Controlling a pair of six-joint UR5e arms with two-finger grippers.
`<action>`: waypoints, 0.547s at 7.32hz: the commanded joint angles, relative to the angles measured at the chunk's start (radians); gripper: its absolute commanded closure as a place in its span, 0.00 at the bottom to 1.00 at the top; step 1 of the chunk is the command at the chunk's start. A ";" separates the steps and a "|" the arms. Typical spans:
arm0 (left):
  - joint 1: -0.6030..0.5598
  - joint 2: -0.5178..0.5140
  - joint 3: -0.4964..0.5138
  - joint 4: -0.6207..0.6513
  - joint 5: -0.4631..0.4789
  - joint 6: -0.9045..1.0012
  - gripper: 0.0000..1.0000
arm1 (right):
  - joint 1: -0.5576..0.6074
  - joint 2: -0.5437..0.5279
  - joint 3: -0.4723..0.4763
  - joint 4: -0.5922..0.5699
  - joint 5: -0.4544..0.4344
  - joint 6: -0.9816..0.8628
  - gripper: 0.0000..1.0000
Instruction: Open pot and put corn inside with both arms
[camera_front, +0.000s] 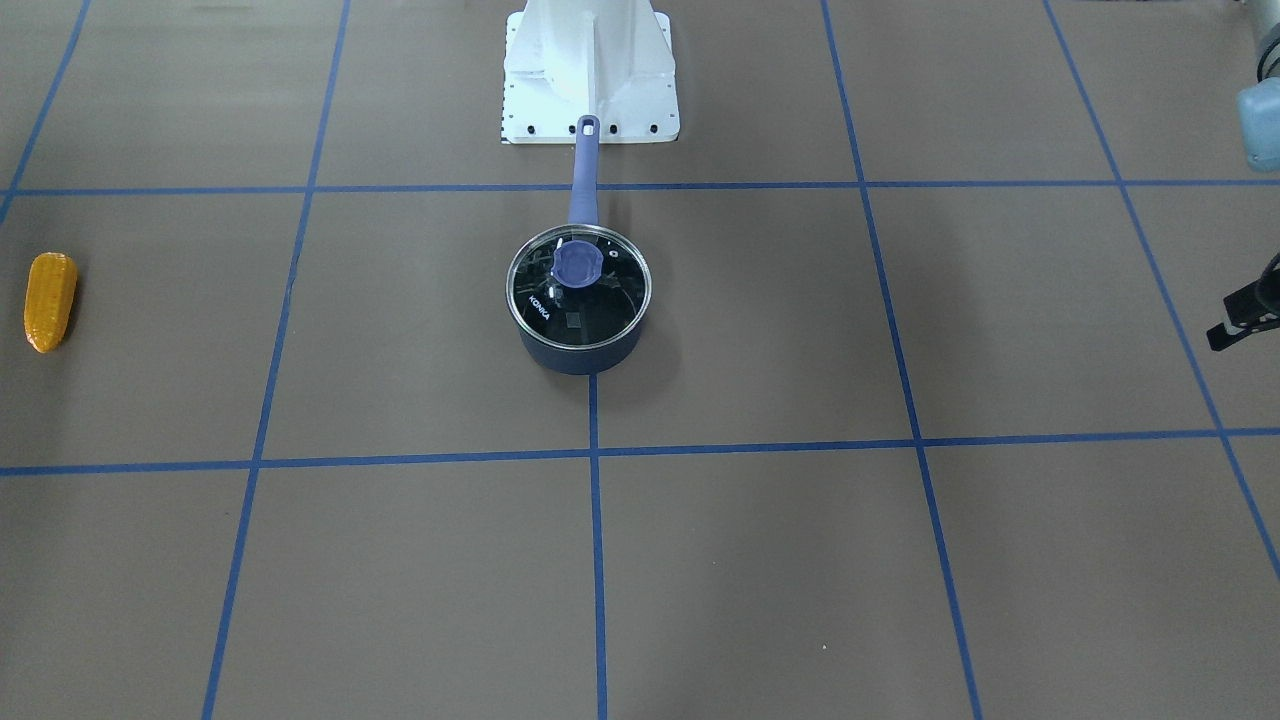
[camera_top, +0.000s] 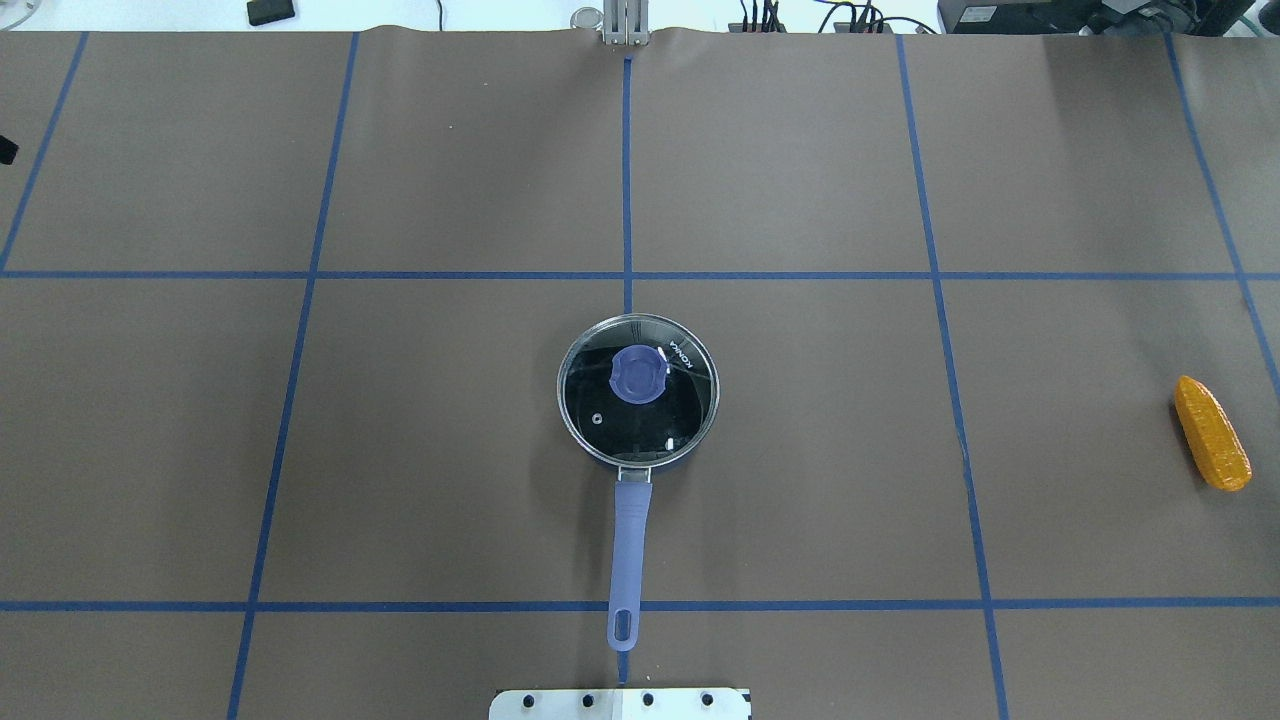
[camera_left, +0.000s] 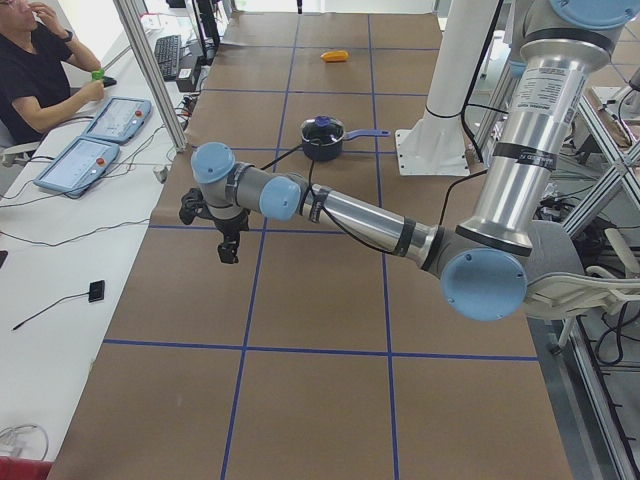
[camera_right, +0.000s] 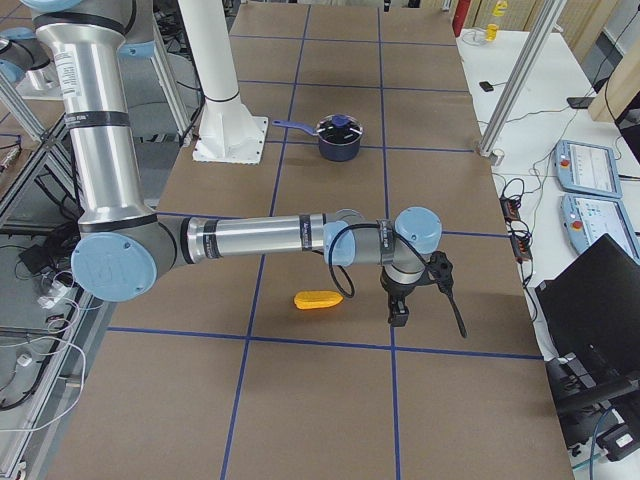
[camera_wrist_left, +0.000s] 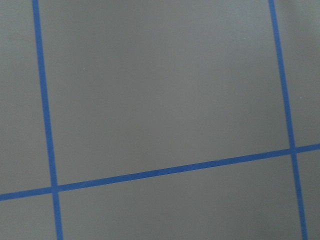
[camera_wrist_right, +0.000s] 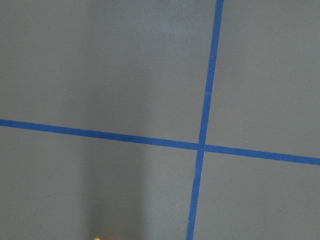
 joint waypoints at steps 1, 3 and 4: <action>0.119 -0.145 -0.115 0.183 0.005 -0.195 0.00 | 0.000 0.010 0.001 0.001 0.001 -0.001 0.00; 0.238 -0.255 -0.152 0.217 0.015 -0.386 0.00 | -0.001 0.008 0.021 0.000 0.002 0.002 0.00; 0.303 -0.314 -0.152 0.217 0.042 -0.483 0.00 | -0.006 0.007 0.027 0.000 0.002 0.005 0.00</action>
